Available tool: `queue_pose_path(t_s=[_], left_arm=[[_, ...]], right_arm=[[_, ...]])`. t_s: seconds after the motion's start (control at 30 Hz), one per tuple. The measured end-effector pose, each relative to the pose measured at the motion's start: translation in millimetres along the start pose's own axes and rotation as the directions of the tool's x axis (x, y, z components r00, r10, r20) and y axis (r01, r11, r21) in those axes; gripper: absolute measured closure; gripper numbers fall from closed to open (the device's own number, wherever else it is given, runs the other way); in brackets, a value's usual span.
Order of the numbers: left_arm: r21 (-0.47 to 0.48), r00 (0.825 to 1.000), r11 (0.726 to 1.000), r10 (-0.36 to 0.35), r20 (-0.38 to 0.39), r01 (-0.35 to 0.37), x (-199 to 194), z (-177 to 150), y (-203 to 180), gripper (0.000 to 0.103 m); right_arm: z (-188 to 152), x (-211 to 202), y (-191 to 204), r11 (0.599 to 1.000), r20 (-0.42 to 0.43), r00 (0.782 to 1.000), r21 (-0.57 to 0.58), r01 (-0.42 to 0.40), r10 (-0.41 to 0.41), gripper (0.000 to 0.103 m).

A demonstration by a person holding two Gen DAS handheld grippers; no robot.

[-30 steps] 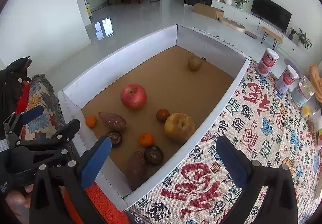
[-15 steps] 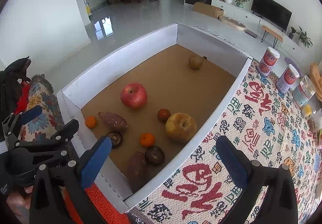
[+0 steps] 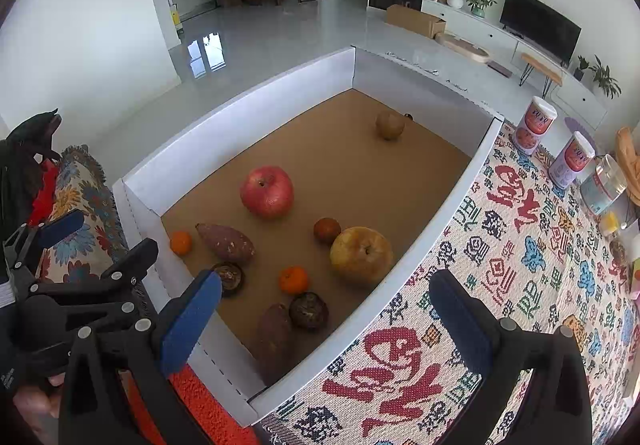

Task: Organize fruits

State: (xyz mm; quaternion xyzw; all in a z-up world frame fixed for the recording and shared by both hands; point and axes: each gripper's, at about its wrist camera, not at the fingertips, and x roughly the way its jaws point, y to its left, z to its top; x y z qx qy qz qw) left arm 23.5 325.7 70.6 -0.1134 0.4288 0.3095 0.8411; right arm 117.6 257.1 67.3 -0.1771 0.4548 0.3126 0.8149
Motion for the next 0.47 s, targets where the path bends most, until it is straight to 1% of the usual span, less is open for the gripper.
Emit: queue_pose_path(t_s=[0.2,0.3,0.47], left_arm=[[0.003,1.000,1.000,0.000,0.000,0.000,0.7,0.4,-0.2,0.001],[-0.002,1.000,1.000,-0.013,0.000,0.013,1.4,0.4,1.4,0.001],[0.011,1.000,1.000,-0.006,0.013,0.006,0.4,0.9,-0.2,0.001]], right_arm=[[0.0,1.0,0.6,1.000,-0.003,1.000,-0.001,0.001,-0.001,0.000],[-0.2,1.7,1.0,1.000,-0.004,1.000,-0.002,0.002,-0.002,0.000],[-0.4,2.5,0.9,1.000,-0.005,1.000,0.001,-0.001,0.001,0.000]])
